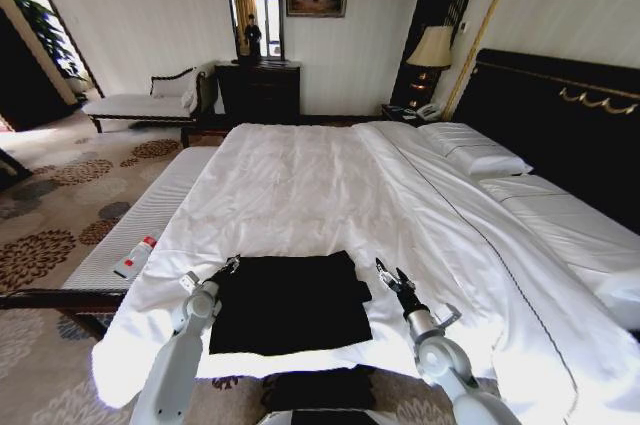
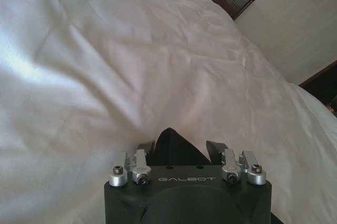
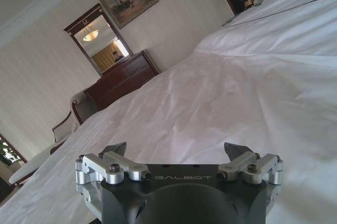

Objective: Fold the clothes on the bed.

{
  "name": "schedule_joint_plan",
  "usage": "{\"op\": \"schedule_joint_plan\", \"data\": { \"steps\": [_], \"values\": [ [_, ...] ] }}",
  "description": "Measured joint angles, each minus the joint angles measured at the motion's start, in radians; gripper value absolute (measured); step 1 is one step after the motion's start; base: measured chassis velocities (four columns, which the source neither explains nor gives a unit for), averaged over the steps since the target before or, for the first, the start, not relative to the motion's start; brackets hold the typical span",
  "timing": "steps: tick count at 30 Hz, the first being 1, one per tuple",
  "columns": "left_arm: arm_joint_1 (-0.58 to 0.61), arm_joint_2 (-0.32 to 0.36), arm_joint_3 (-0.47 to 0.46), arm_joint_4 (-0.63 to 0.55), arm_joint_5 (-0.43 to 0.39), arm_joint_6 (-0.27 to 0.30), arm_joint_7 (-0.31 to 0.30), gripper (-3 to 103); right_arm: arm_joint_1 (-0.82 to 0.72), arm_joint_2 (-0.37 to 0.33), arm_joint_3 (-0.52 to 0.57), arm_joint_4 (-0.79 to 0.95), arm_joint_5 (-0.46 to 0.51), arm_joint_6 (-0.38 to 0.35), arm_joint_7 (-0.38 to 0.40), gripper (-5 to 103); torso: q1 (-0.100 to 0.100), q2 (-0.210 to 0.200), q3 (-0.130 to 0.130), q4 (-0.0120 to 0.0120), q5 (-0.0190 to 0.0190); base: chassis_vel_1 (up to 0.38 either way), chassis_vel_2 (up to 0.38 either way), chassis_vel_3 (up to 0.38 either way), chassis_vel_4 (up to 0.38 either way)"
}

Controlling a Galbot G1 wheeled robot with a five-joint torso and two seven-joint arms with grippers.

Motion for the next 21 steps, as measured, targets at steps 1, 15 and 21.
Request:
{"op": "schedule_joint_plan", "data": {
  "steps": [1, 15, 21],
  "values": [
    [0.001, 0.002, 0.0, -0.003, -0.001, 0.0, 0.001, 50, -0.001, 0.001, 0.002, 0.0, -0.001, 0.0, 0.0, 100, 0.0, 0.0, 0.0, 0.0001, -0.0002, 0.0, 0.0, 0.0, 0.0],
    [0.007, 0.027, -0.012, -0.023, -0.01, -0.004, 0.007, 3, 0.039, -0.005, -0.008, -0.041, 0.0, -0.003, 0.019, 100, 0.0, 0.0, 0.0, 0.0, -0.0001, 0.0, 0.0, 0.0, 0.0],
    [-0.002, 0.035, -0.02, -0.024, -0.018, -0.004, 0.005, 1, 0.114, -0.05, -0.031, -0.091, 0.066, -0.029, -0.007, 100, 0.0, 0.0, 0.0, 0.0001, 0.0, 0.0, 0.0, 0.0, 0.0]
  ]
}}
